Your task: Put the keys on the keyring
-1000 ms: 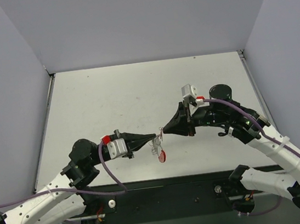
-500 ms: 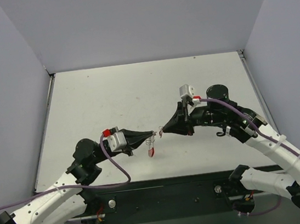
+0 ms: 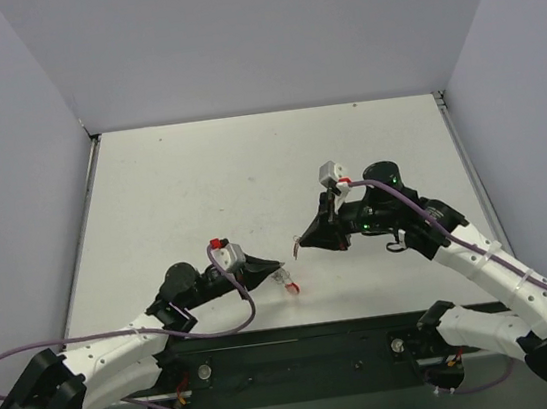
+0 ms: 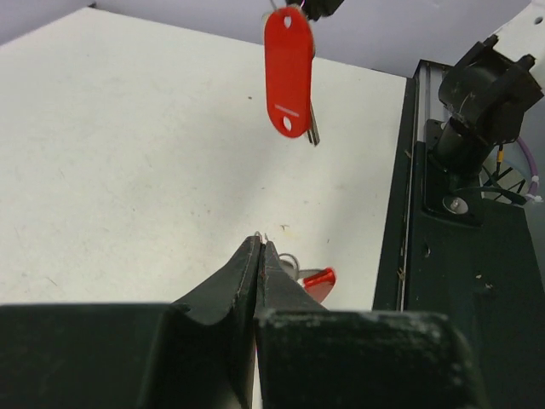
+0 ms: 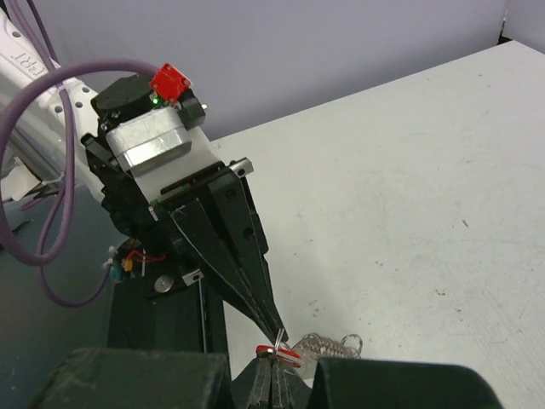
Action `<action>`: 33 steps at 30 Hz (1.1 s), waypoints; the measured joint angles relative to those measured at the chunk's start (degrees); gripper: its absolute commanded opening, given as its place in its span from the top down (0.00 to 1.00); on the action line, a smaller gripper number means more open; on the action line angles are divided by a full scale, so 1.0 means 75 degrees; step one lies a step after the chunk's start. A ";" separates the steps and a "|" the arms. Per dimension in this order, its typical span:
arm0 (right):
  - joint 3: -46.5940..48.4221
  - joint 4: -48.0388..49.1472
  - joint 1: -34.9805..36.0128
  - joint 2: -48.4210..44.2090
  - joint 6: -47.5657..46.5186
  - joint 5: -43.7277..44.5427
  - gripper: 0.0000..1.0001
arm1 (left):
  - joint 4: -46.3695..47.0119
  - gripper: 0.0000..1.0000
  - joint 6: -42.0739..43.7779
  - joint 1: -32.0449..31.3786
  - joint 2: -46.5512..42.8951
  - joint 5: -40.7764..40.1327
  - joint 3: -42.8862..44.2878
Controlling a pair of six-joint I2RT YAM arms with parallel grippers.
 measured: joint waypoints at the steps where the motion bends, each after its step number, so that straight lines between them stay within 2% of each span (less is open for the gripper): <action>1: -0.0026 0.0026 -0.0006 0.0041 0.0023 0.0003 1.00 | 0.0163 1.00 -0.0096 0.0038 0.0125 -0.0023 -0.0134; 7: -0.0519 0.0463 -0.0198 0.0452 0.0256 0.0254 1.00 | 0.1338 1.00 -0.0446 0.0300 0.0662 -0.0166 -0.0557; 16: -0.1174 0.1239 -0.0740 0.2294 0.1291 0.1614 1.00 | 0.2369 1.00 -0.0810 0.0583 0.0854 -0.0134 -0.0892; 17: -0.1174 0.1306 -0.0749 0.2509 0.1373 0.1751 0.95 | 0.2413 1.00 -0.0857 0.0597 0.0848 -0.0119 -0.0892; 18: -0.1174 0.1341 -0.0746 0.2640 0.1411 0.1821 0.68 | 0.2442 1.00 -0.0889 0.0612 0.0836 -0.0111 -0.0892; 19: -0.1174 0.1378 -0.0749 0.2774 0.1469 0.1853 0.50 | 0.2474 1.00 -0.0918 0.0629 0.0816 -0.0082 -0.0892; 20: -0.1174 0.1399 -0.0749 0.2873 0.1542 0.1856 0.39 | 0.2495 1.00 -0.0944 0.0641 0.0769 -0.0052 -0.0892; 21: -0.1174 0.1405 -0.0749 0.2923 0.1588 0.1880 0.22 | 0.2518 1.00 -0.0973 0.0653 0.0711 -0.0006 -0.0889; 25: -0.1288 0.1600 -0.0749 0.2579 0.1673 0.1941 0.13 | 0.2524 1.00 -0.1160 0.0691 0.0335 0.0184 -0.0866; 28: -0.1609 0.1961 -0.0749 0.1524 0.1716 0.1784 0.07 | 0.2544 1.00 -0.1329 0.0717 0.0015 0.0379 -0.0708; 33: -0.1667 0.2885 -0.0746 -0.0184 0.1833 0.0699 0.12 | 0.2736 1.00 -0.1641 0.0740 -0.0356 0.0664 -0.0245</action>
